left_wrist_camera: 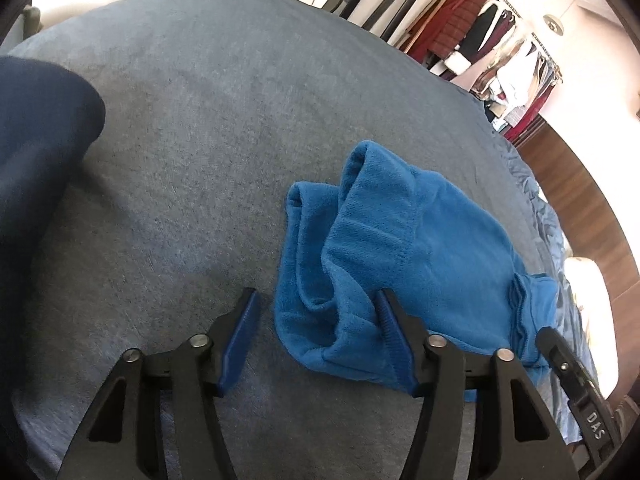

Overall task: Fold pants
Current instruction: 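Grasp the folded pants end with the left tool, then lift the pants end with the left tool and fold it over the bundle, then lower the folded end onto the bundle and open the left tool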

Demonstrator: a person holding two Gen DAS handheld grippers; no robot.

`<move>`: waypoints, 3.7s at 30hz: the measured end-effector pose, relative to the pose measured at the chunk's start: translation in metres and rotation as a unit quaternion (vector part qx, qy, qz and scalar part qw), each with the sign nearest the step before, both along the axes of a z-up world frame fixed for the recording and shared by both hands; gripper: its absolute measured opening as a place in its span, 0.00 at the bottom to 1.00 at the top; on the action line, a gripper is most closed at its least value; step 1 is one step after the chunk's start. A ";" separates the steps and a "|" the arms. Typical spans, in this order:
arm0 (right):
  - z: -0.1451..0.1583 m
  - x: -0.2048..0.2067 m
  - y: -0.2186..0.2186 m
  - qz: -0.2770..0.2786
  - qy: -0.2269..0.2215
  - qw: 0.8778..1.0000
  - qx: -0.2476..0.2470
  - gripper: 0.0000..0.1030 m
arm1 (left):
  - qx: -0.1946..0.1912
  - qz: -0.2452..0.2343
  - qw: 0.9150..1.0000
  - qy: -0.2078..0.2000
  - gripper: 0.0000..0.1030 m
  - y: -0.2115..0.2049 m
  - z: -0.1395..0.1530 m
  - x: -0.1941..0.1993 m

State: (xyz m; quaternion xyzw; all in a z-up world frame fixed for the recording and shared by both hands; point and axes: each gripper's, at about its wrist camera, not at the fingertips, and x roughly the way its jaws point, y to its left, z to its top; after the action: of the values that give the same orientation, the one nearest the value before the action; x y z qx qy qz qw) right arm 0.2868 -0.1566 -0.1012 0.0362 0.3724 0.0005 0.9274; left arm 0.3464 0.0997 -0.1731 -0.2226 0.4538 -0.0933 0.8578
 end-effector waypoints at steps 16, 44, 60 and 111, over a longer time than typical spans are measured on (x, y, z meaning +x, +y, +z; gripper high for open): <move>-0.007 -0.002 -0.007 -0.015 0.011 1.000 0.020 0.32 | -0.021 0.007 1.000 0.011 0.47 -0.004 -0.011 0.002; -0.023 -0.001 -0.056 -0.014 0.044 0.999 0.012 0.24 | 0.114 -0.032 0.987 -0.113 0.19 -0.064 0.112 -0.028; -0.033 0.002 -0.074 0.005 0.063 0.997 0.052 0.22 | 0.155 -0.103 0.965 -0.184 0.15 -0.137 0.178 -0.037; -0.025 -0.076 -0.259 -0.162 0.006 0.976 0.147 0.22 | 0.140 -0.387 0.907 -0.087 0.37 -0.412 0.110 -0.027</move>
State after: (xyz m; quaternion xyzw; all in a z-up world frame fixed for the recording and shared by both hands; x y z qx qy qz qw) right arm 0.2104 -0.4159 -0.1261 0.2322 0.3629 -0.0952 0.8974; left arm 0.3195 -0.3123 -0.0631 0.1019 0.4361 -0.3720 0.8130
